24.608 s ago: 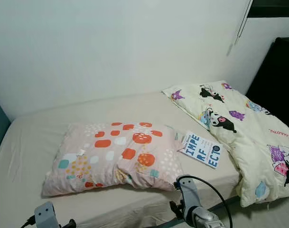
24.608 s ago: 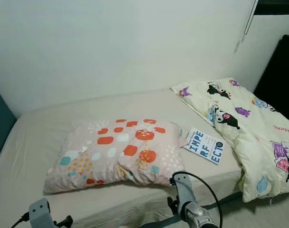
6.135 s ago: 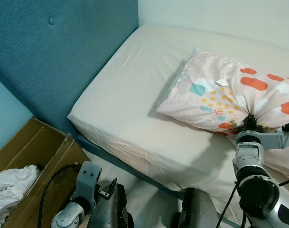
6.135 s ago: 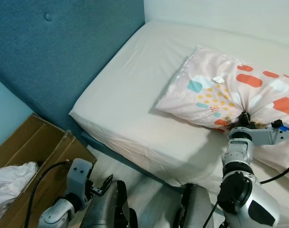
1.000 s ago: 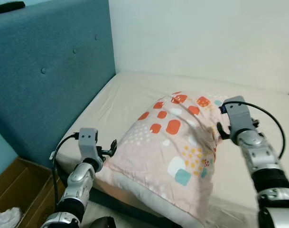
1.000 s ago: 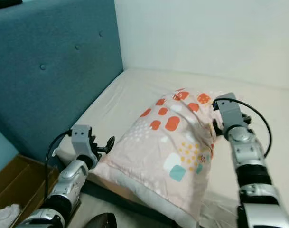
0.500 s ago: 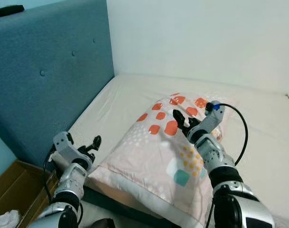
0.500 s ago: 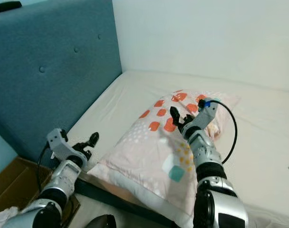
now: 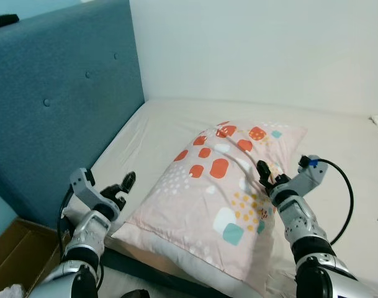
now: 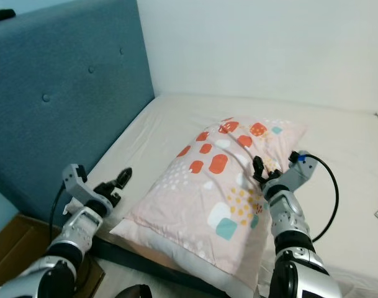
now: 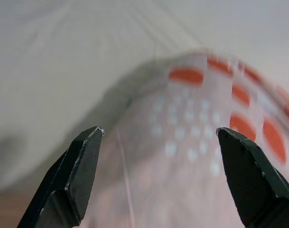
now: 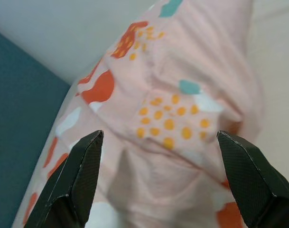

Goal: Clean up the room

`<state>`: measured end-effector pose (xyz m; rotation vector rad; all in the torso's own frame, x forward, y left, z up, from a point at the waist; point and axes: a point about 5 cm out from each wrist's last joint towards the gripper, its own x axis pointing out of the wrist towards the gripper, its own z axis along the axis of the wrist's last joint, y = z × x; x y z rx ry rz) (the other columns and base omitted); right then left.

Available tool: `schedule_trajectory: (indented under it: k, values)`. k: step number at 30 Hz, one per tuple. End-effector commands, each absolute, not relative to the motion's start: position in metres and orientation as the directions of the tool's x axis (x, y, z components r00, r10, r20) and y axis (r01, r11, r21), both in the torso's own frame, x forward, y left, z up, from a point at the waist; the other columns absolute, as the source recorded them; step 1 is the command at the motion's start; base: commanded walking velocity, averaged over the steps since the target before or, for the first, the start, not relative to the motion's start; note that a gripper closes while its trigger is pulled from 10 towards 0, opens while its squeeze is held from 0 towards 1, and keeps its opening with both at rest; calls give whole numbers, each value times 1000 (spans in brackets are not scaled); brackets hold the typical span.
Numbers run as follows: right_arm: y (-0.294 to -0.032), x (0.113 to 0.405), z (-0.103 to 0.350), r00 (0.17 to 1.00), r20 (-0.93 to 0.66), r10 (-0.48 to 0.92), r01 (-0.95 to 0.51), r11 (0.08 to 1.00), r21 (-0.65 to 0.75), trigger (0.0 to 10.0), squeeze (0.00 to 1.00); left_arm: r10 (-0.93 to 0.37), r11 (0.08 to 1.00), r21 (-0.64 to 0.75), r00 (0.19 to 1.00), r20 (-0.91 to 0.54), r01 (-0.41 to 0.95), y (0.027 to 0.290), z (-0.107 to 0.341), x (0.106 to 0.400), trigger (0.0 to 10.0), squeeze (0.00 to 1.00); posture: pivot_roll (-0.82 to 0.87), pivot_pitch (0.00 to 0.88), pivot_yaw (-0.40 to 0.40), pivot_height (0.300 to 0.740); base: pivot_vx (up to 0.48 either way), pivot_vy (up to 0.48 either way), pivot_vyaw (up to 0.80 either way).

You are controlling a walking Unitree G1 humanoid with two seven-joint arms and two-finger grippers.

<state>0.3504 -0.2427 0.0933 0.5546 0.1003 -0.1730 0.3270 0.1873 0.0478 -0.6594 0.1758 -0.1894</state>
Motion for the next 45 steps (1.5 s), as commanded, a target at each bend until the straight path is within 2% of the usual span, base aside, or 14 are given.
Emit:
schedule_trajectory:
  k: [1, 2, 4, 7, 12, 17, 25, 30, 37, 40, 45]
  values:
    - [-241, 349, 89, 978, -150, -146, 202, 840, 503, 10000, 0, -276, 792, -594, 951, -139, 143, 184, 41, 323, 10000, 0, -34, 0, 31, 591, 0, 0, 0]
    - [-242, 349, 91, 978, -141, -156, 206, 847, 490, 10000, 0, -305, 810, -570, 930, -204, 141, 180, 35, 320, 10000, 0, -36, 14, 31, 591, 0, 0, 0]
    - [-242, 349, 91, 978, -141, -156, 206, 847, 490, 10000, 0, -305, 810, -570, 930, -204, 141, 180, 35, 320, 10000, 0, -36, 14, 31, 591, 0, 0, 0]
    - [-250, 345, 94, 972, -122, -201, 234, 863, 448, 10000, 0, -380, 845, -496, 877, -294, 199, 167, 31, 321, 10000, 0, -52, 56, 36, 591, 0, 0, 0]
    - [-255, 339, 94, 971, -93, -219, 237, 861, 451, 10000, 0, -425, 854, -436, 865, -266, 285, 155, 46, 333, 10000, 0, -67, 84, 46, 591, 0, 0, 0]
    - [-242, 326, 85, 987, -73, -140, 158, 884, 441, 10000, 0, -485, 853, -341, 842, -237, 396, 136, 67, 349, 10000, 0, -96, 150, 62, 591, 0, 0, 0]
    - [-239, 298, 66, 983, -123, -138, 179, 882, 436, 10000, 0, -586, 773, -417, 790, -179, 479, 104, 89, 361, 10000, 0, -137, 205, 75, 591, 0, 0, 0]
    - [-238, 286, 66, 983, -125, -131, 173, 885, 433, 10000, 0, -629, 764, -366, 739, -240, 532, 90, 83, 356, 10000, 0, -163, 232, 84, 591, 0, 0, 0]
    - [-232, 276, 70, 989, -114, -94, 136, 884, 447, 10000, 0, -562, 822, -285, 779, -277, 492, 97, 83, 360, 10000, 0, -165, 231, 89, 591, 0, 0, 0]
    - [-221, 267, 80, 999, -41, -13, 31, 876, 480, 10000, 0, -411, 905, -225, 877, -249, 360, 123, 97, 372, 10000, 0, -170, 234, 80, 591, 0, 0, 0]
    - [-218, 263, 83, 999, -33, 7, 10, 871, 491, 10000, 0, -350, 927, -226, 910, -224, 301, 141, 107, 378, 10000, 0, -162, 238, 77, 591, 0, 0, 0]
